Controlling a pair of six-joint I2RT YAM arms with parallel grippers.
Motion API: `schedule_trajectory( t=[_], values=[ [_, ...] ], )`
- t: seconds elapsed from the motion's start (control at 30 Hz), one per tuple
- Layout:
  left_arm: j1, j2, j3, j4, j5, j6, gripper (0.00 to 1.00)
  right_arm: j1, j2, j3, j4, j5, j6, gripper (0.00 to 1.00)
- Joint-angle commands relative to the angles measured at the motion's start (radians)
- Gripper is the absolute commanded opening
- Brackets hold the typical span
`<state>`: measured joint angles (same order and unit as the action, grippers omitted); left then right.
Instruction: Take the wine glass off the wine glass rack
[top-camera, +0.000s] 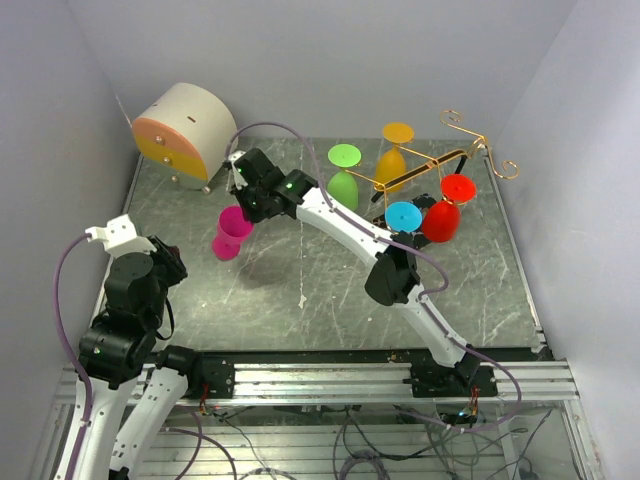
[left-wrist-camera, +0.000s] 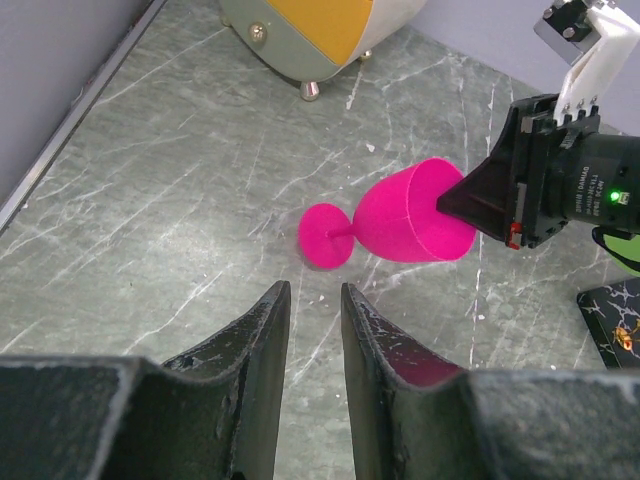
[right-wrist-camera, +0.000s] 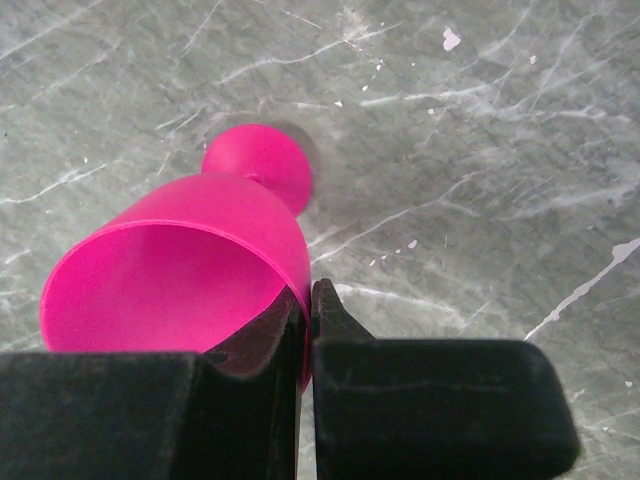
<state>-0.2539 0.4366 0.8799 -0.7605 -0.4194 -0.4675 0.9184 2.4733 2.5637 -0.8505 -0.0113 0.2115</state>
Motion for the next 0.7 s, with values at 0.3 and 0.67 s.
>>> schedule_trajectory(
  t=[0.3,0.67],
  values=[
    [0.001,0.005,-0.007,0.035,-0.018,-0.001,0.39,0.000,0.021,0.016,0.013,0.000,-0.014,0.06],
    [0.001,0.009,-0.008,0.036,-0.017,0.000,0.38,0.004,-0.062,-0.026,0.129,-0.010,-0.007,0.27]
  ],
)
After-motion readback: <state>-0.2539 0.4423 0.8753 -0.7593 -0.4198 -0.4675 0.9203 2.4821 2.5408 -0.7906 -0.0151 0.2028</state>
